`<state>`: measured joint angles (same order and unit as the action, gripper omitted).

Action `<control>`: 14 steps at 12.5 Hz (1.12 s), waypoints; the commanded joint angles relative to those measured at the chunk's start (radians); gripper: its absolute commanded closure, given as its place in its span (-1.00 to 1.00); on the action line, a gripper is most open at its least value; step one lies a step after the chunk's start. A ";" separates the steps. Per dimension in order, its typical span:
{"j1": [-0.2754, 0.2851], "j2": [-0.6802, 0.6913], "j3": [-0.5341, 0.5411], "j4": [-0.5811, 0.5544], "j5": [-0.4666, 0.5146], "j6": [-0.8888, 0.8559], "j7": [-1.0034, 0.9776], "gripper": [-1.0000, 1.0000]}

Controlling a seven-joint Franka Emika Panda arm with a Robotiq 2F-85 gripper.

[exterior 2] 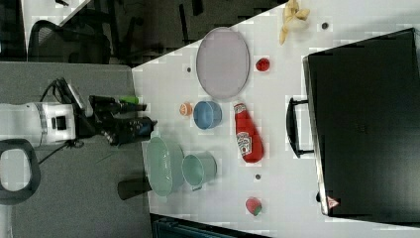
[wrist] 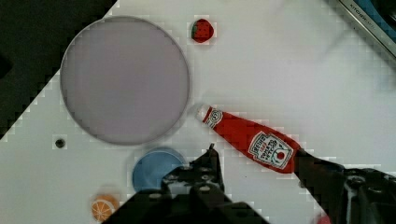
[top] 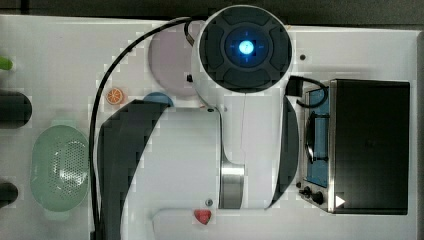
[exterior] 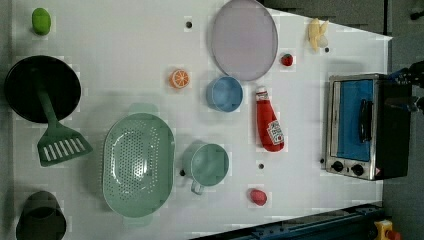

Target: Pick Ketchup from the table and place it in strainer.

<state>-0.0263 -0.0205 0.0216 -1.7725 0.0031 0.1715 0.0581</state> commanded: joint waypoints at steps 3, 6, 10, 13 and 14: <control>-0.089 -0.159 0.024 -0.023 0.024 -0.169 -0.077 -0.99; -0.087 -0.121 0.033 -0.071 0.024 -0.154 -0.159 -1.00; -0.085 -0.044 0.051 -0.156 0.024 -0.093 -0.320 -1.00; -0.085 -0.012 0.063 -0.262 0.024 0.042 -0.550 -1.00; -0.085 -0.006 0.064 -0.303 0.024 0.105 -0.631 -1.00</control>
<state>-0.1058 0.0127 0.0847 -2.0527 0.0235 0.2498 -0.3894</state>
